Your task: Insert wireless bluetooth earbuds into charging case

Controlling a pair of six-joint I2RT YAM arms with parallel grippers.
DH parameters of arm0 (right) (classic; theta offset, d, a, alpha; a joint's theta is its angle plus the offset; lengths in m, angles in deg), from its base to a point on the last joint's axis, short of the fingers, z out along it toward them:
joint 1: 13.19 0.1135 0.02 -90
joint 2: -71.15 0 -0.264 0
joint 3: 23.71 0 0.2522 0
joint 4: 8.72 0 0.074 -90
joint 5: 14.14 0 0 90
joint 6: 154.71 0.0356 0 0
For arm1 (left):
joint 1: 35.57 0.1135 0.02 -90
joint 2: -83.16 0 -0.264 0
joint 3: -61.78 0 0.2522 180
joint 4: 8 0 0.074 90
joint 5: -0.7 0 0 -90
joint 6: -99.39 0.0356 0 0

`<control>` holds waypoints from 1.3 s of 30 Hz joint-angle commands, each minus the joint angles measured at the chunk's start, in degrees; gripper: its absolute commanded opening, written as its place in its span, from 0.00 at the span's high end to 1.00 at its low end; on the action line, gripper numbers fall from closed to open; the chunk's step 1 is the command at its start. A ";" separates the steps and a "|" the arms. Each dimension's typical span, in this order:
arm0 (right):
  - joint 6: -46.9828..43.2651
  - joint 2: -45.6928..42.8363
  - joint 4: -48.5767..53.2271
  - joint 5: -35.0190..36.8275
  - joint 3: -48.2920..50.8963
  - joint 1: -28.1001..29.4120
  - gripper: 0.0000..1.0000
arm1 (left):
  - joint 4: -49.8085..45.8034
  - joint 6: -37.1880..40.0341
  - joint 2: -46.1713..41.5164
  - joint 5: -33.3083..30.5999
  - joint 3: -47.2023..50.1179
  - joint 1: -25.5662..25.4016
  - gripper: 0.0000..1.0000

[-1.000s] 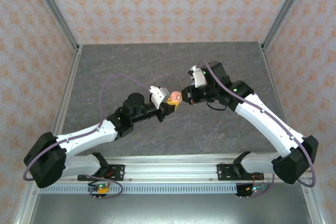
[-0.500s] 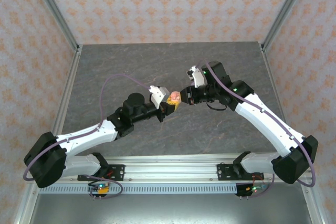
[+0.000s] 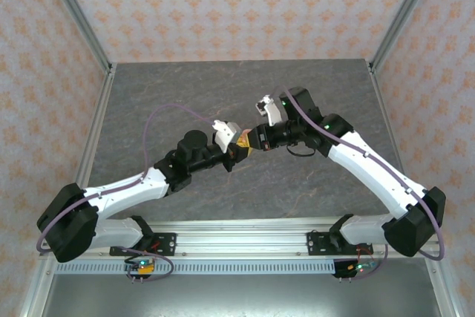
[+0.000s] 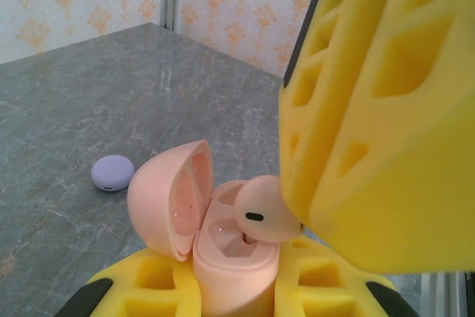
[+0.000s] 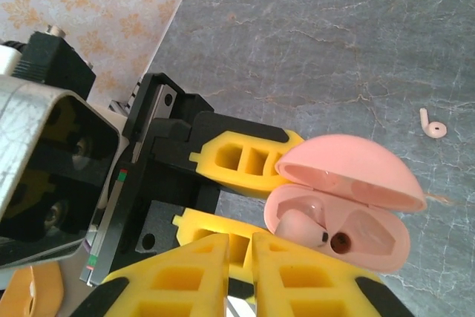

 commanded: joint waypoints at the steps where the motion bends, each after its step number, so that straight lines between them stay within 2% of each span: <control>1: 0.19 0.45 -1.67 -0.57 -1.06 0.34 0.82 | 2.22 -0.54 -0.05 2.20 -2.34 -0.24 0.96; 8: 0.55 2.14 -2.50 -1.47 -1.51 0.27 0.81 | 2.52 -0.88 0.05 3.40 -2.42 -0.28 0.96; 14: 1.42 1.16 -3.57 0.24 -1.99 0.29 0.71 | 2.09 -1.06 0.31 1.13 -2.05 -0.24 0.96; 17: 2.07 -1.54 -3.78 6.29 -1.87 0.27 0.65 | 1.56 -1.51 0.32 -0.44 -1.90 -0.23 0.96; 22: 4.10 -5.37 -0.46 24.08 -1.54 0.23 0.62 | -0.49 -2.11 -0.50 -2.29 -2.07 -0.24 0.96; 24: 4.96 -5.40 1.00 28.40 -0.75 -0.74 0.62 | -1.99 -2.67 -1.51 -3.48 -2.31 -0.15 0.96; 28: 7.21 -5.30 1.57 27.63 1.74 -4.21 0.62 | -3.46 -4.92 -3.39 -3.78 -2.68 0.31 0.96; 34: 7.82 -1.99 1.35 27.01 4.29 -5.73 0.62 | -9.02 -7.20 -6.38 1.80 -5.10 2.67 0.95; 39: 6.57 3.06 -1.06 21.28 5.41 -5.79 0.63 | -9.25 -8.01 -9.11 5.24 -5.14 4.91 0.93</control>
